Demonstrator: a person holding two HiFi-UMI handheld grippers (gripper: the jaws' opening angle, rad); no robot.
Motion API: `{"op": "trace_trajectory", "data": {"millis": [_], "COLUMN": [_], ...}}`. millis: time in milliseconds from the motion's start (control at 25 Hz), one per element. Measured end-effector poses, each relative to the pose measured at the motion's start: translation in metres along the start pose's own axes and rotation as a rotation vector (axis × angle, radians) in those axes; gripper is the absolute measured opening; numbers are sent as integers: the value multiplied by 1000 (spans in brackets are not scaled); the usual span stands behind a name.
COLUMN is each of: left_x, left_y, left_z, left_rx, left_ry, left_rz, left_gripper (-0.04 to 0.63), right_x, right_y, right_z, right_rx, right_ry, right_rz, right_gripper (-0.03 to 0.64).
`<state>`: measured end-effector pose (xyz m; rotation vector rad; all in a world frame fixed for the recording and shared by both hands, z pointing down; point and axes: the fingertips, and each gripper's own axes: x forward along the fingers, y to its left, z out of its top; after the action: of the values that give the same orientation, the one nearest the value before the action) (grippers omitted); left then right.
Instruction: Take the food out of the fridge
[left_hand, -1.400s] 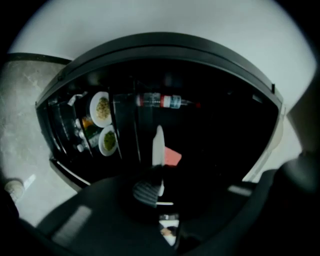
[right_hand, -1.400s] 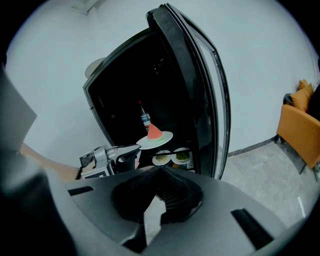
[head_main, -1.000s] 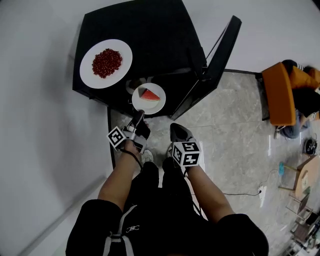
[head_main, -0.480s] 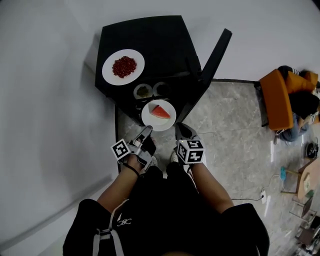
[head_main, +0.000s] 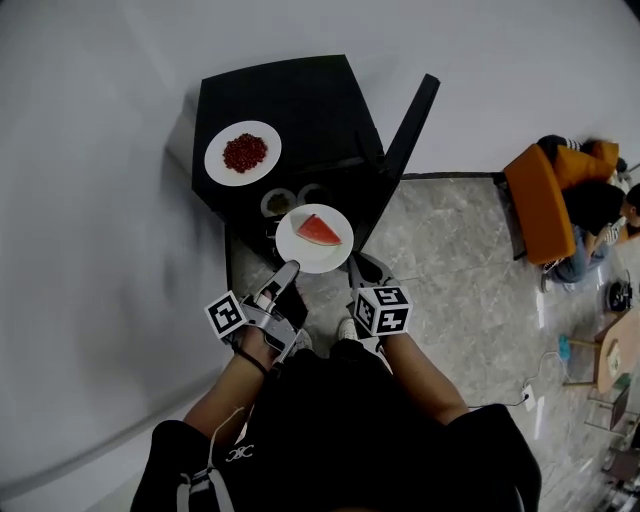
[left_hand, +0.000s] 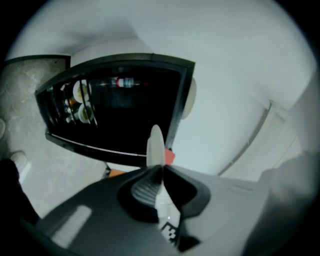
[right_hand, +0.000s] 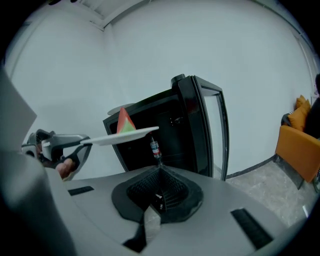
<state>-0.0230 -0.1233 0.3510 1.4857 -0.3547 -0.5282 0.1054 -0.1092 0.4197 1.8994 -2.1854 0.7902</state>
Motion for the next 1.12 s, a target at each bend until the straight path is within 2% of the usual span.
{"op": "trace_trajectory", "data": {"millis": [360,480,840,1120], "left_x": [30,43,81,91], "left_y": [-79,-95,-105,-104], "left_z": [-1,2,35,41], "left_rx": [4,30,38,29], "left_ry": [-2,-1,-80,-127], "left_rz": [-108,-140,-175,-173], "left_gripper": [17,18,18,18], "right_x": [-3,-5,-13,-29], "right_y": [7,6,-2,6], "right_z": [15,23,33,29], "right_rx": [-28,-45,-53,-67], "right_ry": [-24,-41,-56,-65], "right_rz": [1,-4,-11,-11], "right_gripper": [-8,-8,-8,-8]}}
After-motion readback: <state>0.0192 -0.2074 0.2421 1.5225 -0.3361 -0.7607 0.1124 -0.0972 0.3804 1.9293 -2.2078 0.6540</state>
